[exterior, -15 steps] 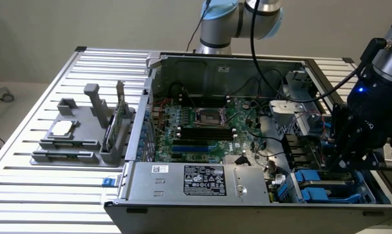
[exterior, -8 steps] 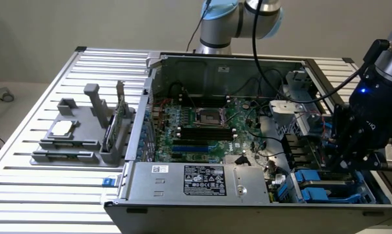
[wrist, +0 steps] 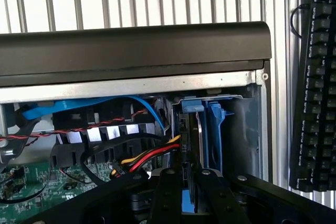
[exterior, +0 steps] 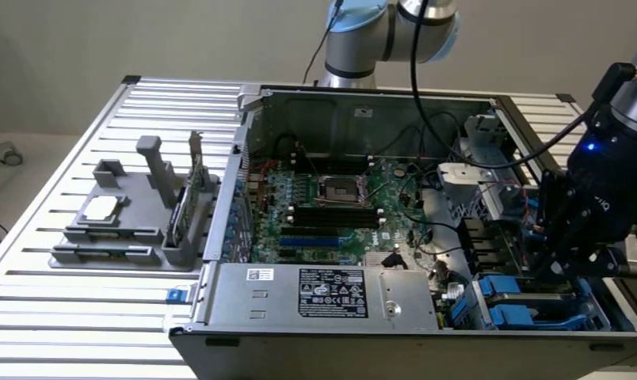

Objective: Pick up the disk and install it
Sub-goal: 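Insert the first disk wire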

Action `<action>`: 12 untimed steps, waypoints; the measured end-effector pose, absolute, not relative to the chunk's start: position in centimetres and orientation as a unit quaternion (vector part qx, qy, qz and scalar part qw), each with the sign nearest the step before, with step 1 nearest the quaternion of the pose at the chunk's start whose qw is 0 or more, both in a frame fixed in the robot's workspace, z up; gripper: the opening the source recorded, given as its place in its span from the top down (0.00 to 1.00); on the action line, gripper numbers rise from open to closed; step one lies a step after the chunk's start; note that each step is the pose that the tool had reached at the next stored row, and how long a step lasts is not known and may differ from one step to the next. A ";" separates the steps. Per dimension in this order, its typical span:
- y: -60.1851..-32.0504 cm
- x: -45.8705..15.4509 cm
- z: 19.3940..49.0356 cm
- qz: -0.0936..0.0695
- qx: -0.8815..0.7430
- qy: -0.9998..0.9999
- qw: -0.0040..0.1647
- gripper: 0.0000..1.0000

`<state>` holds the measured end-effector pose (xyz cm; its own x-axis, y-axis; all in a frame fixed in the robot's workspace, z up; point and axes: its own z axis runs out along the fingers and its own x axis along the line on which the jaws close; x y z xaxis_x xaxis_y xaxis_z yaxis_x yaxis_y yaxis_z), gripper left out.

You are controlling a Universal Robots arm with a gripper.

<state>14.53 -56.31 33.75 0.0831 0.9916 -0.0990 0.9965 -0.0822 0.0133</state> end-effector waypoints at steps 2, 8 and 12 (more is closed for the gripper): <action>-56.3 14.6 33.8 -0.033 0.735 0.676 0.038 0.83; -56.3 14.9 33.8 -0.037 0.735 0.677 0.035 0.83; -56.3 15.1 33.8 -0.042 0.734 0.677 0.030 0.83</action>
<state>15.11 -56.31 33.80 0.0804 0.9914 -0.1031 0.9965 -0.0822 -0.0132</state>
